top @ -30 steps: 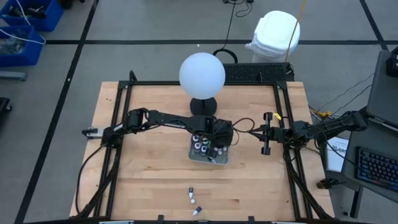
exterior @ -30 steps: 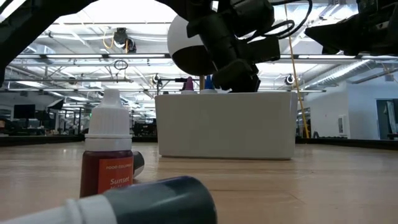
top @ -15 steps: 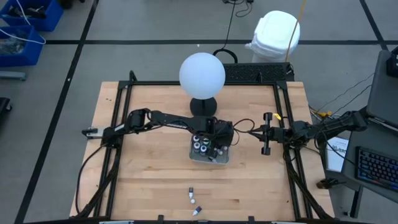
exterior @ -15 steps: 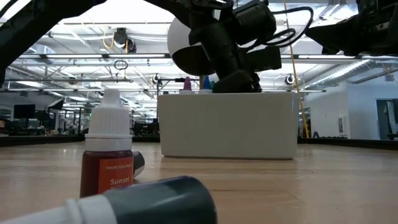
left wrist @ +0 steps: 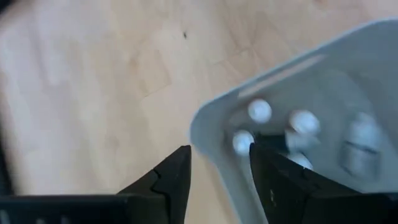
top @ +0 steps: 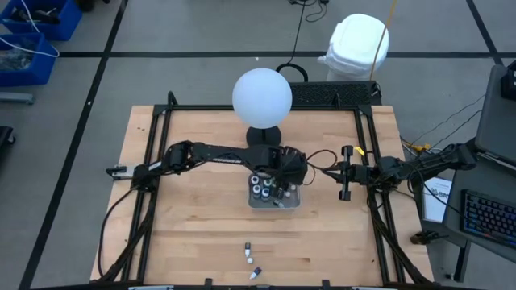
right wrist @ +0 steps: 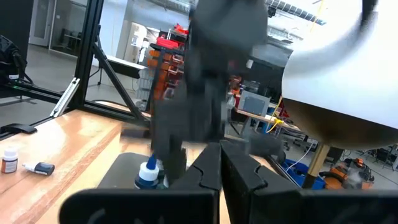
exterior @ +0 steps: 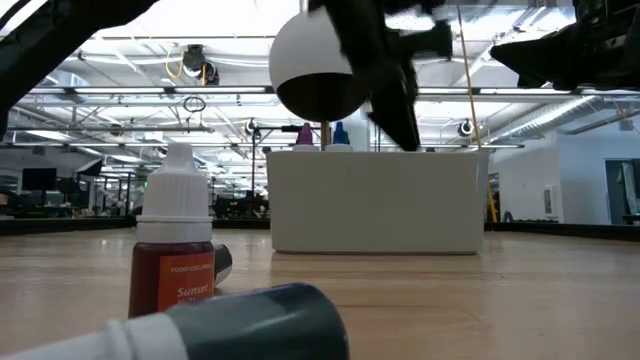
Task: Pick & Place food coloring
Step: Put the small orange food coloring bottle into the gray bin
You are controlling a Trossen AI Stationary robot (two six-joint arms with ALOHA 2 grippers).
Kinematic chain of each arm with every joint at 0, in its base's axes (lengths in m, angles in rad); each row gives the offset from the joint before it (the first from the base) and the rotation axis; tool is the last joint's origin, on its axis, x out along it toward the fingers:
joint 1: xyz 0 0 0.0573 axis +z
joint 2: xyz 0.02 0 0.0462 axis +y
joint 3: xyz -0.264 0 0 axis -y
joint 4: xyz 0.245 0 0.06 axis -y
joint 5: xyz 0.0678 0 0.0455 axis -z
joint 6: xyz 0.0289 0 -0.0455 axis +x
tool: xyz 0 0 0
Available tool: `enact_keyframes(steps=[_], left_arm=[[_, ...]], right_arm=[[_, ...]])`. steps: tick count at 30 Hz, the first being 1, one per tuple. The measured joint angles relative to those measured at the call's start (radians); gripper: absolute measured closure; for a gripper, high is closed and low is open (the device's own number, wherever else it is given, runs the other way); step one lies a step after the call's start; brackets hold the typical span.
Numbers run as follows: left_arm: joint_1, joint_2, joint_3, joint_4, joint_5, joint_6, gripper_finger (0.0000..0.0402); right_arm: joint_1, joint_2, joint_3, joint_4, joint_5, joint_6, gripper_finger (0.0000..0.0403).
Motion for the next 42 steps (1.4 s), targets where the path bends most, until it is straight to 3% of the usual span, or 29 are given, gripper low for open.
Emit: enact_keyframes(steps=[3, 4, 7, 10, 13, 17, 22, 27, 32, 36, 42], left_arm=[[-0.016, -0.001, 0.178, -0.245, -0.017, 0.005, 0.0232], [-0.021, -0.029, 0.177, -0.303, -0.019, -0.005, 0.0232], [-0.026, -0.194, 0.048, -0.424, -0.015, -0.014, 0.0239], [-0.017, -0.385, -0.088, -0.429, 0.052, -0.138, 0.027], [-0.023, -0.611, -0.321, -0.289, 0.102, -0.21, 0.0323], [-0.046, -0.921, -0.735, 0.006, 0.117, -0.278, 0.0392], [-0.076, -1.226, -1.275, 0.429, 0.118, -0.354, 0.0395], [-0.081, -1.382, -1.663, 0.897, 0.163, -0.319, 0.0394], [-0.076, -1.488, -1.859, 1.167, 0.229, -0.255, 0.0397], [-0.051, -1.596, -1.906, 1.149, 0.214, -0.207, 0.0398], [-0.02, -1.847, -1.881, 0.983, 0.194, -0.183, 0.0399]], right_arm=[[0.0, 0.0, 0.0, 0.0, 0.0, 0.0, 0.0403], [0.0, 0.0, 0.0, 0.0, 0.0, 0.0, 0.0403], [0.001, -0.001, 0.0, 0.0, 0.0, 0.0, 0.0403], [0.001, 0.0, 0.0, -0.001, 0.0, 0.0, 0.0403], [0.001, 0.0, 0.0, -0.006, 0.0, 0.0, 0.0403], [0.0, 0.006, 0.0, -0.012, 0.0, -0.006, 0.0403], [0.0, 0.012, 0.0, -0.004, 0.002, -0.005, 0.0403], [0.0, 0.022, 0.0, -0.006, 0.003, 0.016, 0.0403], [0.0, 0.037, 0.0, 0.008, 0.004, 0.023, 0.0403], [0.0, 0.049, 0.0, 0.015, 0.004, 0.049, 0.0403], [0.0, 0.061, 0.0, 0.015, 0.001, 0.075, 0.0403]])
